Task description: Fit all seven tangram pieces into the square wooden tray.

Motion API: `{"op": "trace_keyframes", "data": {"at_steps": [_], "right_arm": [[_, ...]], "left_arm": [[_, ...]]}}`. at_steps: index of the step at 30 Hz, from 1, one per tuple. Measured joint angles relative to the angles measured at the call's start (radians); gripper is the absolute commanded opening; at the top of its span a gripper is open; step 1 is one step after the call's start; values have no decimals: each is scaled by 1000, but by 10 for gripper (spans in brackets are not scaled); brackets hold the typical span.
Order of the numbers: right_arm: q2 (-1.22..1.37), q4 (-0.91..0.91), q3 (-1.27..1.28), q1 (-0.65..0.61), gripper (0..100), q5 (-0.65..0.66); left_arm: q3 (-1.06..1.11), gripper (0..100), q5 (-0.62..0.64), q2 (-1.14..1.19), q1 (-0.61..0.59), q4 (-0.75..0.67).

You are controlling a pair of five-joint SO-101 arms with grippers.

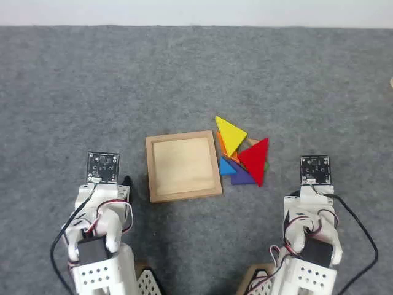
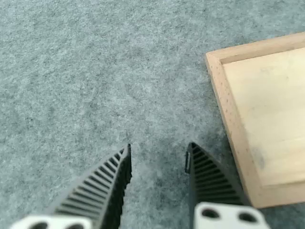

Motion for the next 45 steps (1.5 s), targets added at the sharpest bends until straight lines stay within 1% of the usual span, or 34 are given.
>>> {"op": "trace_keyframes", "data": {"at_steps": [15,17,19,21,23,29,32,35,42,45], "right_arm": [[0,-9,0,0,9,0],[0,-11,-3,9,10,20],[-2,-9,-12,20,37,71],[0,11,-41,17,83,87],[0,52,-86,-15,110,94],[2,74,-206,-213,112,77],[157,32,-282,-269,112,48],[350,3,-431,-310,114,-11],[1048,-31,-891,-477,118,-196],[1329,-78,-1048,-534,169,-292]], "left_arm": [[0,191,0,0,0,0],[0,191,0,0,0,0],[0,191,0,0,0,0],[0,191,0,0,0,0],[0,191,0,0,0,0],[0,191,0,0,0,0],[0,191,0,0,0,0],[0,191,0,0,0,0],[0,191,0,0,0,0],[0,191,0,0,0,0]]}}
